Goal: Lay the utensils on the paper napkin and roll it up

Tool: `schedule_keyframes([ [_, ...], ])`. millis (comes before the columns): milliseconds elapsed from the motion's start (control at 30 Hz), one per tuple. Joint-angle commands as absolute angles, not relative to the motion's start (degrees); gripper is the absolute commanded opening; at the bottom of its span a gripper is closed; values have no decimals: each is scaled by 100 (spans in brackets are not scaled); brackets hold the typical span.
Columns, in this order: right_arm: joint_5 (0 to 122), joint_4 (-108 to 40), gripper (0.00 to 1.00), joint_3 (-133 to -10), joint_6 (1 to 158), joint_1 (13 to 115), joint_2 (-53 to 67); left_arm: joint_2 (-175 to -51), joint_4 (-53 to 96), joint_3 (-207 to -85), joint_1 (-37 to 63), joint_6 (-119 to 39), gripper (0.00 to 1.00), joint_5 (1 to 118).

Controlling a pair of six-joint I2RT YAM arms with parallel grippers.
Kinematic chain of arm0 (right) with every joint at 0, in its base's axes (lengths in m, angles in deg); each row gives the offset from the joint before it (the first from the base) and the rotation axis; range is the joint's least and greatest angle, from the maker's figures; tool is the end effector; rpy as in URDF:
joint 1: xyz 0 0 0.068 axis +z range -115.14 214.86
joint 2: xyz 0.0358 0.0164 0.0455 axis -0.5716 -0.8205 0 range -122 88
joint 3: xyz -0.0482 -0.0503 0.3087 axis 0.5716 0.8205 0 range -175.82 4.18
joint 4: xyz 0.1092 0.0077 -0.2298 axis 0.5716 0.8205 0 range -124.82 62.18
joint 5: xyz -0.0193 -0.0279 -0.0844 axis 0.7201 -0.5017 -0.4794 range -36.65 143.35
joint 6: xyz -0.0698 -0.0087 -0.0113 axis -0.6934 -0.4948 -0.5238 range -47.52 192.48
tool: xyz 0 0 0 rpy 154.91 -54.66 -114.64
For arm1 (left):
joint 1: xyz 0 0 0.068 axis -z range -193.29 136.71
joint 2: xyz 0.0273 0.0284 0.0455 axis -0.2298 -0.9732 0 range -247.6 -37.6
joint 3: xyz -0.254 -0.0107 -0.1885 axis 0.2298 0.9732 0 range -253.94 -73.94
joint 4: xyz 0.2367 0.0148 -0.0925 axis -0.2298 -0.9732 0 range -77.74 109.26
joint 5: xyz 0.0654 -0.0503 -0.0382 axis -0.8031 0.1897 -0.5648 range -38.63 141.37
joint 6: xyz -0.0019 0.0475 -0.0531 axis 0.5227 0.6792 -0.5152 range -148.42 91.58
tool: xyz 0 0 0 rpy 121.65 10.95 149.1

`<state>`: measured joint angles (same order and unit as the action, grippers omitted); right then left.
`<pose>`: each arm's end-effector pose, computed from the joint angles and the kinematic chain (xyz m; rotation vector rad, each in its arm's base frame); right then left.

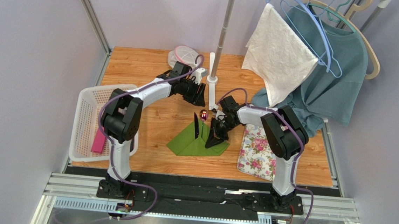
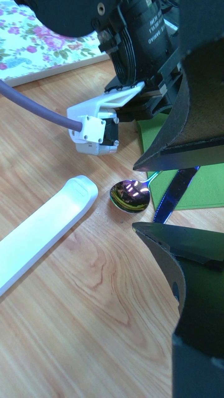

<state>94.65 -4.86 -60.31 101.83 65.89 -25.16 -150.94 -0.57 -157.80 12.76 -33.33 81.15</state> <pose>0.2944 0.2221 0.1429 0.1438 -2.7567 -1.0367 0.4007 -0.2282 0.2377 0.6882 2.3693 -0.8720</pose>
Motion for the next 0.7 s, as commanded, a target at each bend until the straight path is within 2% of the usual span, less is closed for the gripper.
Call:
schedule_keyframes([
  [0, 9062, -555, 1, -5893, 10122, 6527, -2608, -15352, 89, -16051, 1282, -2956, 48, 8529],
  [300, 9079, -555, 1, -5901, 10140, 6527, -2643, -15791, -34, -16385, 1273, -2851, 42, 8477],
  [667, 9062, -555, 1, -5910, 10140, 6519, -2669, -16012, -25, -16430, 1273, -2851, 44, 8643],
])
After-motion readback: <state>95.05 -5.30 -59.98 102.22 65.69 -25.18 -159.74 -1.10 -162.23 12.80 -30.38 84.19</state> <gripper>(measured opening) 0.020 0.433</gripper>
